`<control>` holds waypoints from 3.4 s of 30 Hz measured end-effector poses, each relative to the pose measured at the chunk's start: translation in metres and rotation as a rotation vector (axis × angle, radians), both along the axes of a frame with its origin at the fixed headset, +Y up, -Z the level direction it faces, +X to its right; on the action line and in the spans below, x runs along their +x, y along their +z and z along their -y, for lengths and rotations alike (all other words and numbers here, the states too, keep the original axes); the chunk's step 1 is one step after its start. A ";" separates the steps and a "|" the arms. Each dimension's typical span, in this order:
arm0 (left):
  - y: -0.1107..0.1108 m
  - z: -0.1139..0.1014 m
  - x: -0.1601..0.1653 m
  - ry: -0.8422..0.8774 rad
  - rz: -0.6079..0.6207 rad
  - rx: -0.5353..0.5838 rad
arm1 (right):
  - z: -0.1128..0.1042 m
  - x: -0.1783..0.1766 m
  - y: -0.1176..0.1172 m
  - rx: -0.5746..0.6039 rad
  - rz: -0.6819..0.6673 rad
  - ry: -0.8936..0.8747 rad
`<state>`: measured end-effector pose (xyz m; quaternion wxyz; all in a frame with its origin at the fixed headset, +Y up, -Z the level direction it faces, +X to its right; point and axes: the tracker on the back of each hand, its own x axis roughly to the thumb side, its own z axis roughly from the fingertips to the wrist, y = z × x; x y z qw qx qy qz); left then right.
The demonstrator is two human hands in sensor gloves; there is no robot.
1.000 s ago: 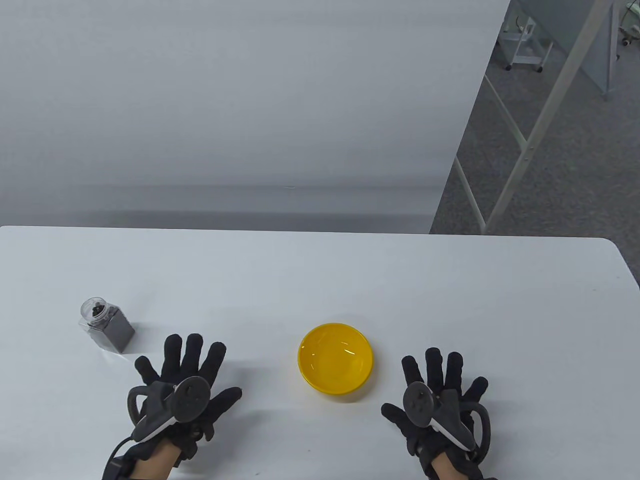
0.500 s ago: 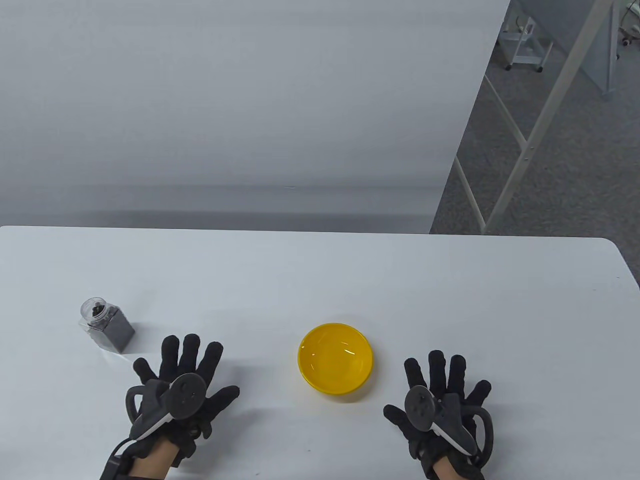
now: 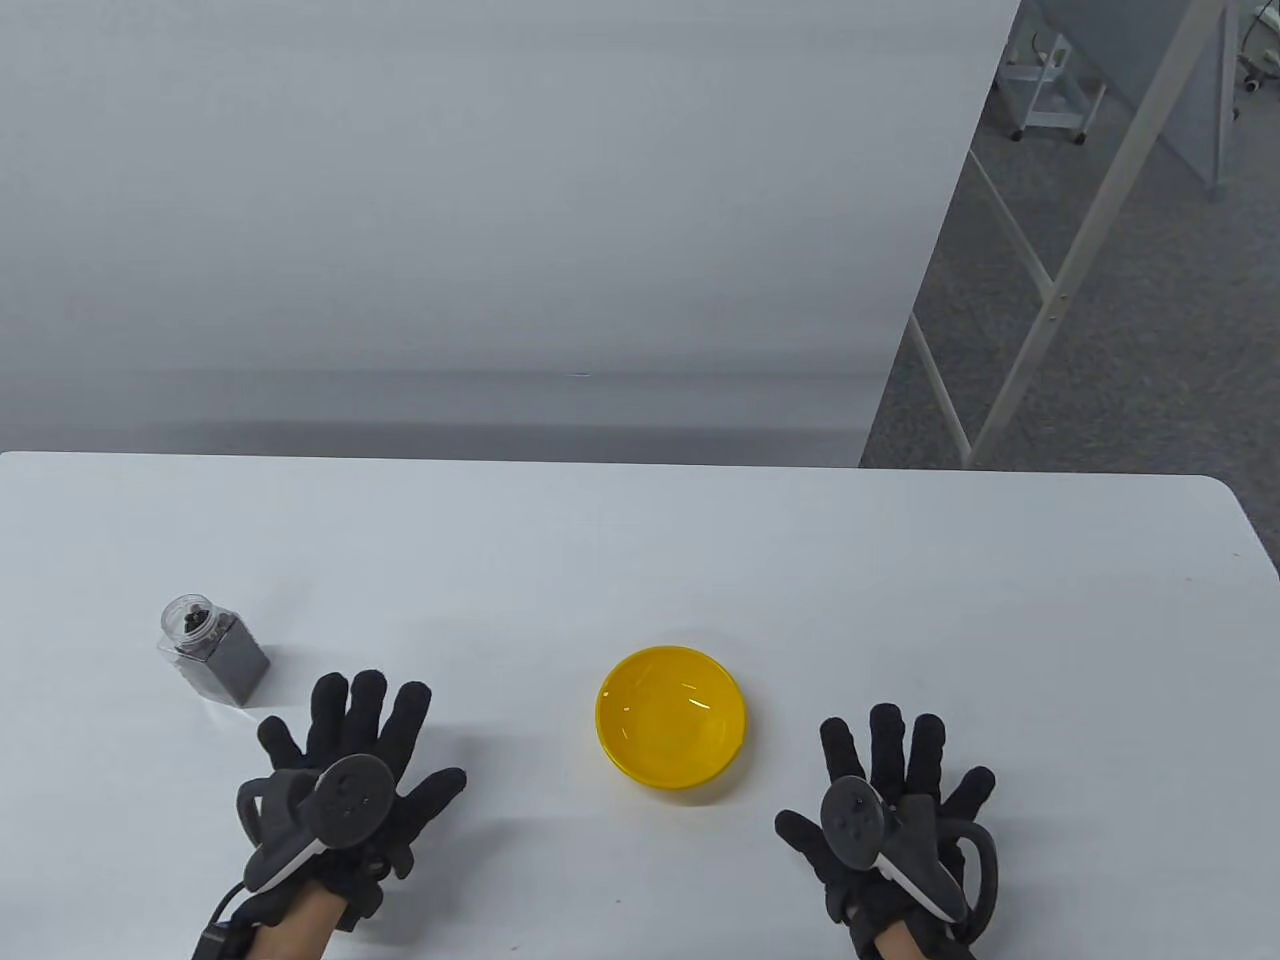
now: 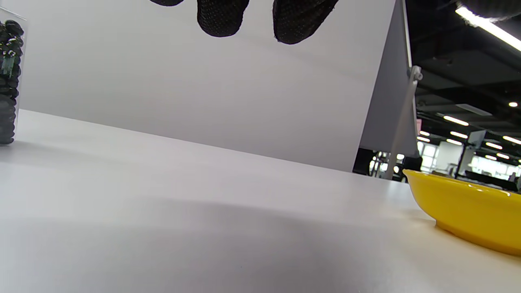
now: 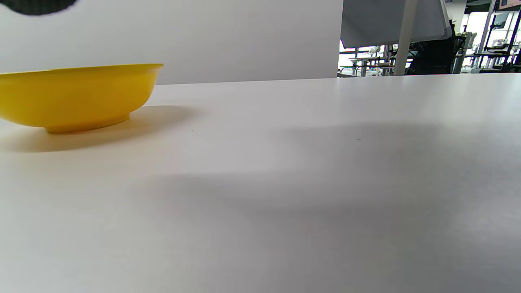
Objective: Pour coffee beans from coffee jar into bowl
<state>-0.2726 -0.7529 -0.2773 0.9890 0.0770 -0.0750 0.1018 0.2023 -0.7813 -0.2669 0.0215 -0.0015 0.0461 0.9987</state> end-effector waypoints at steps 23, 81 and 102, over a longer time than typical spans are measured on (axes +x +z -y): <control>0.001 -0.002 -0.050 0.247 -0.143 0.070 | -0.003 -0.001 0.002 -0.024 0.005 -0.002; -0.026 0.035 -0.183 0.621 -0.553 0.164 | -0.014 0.004 0.002 -0.024 0.044 -0.043; -0.064 0.052 -0.209 0.787 -0.561 0.071 | -0.013 0.008 -0.001 -0.046 0.072 -0.069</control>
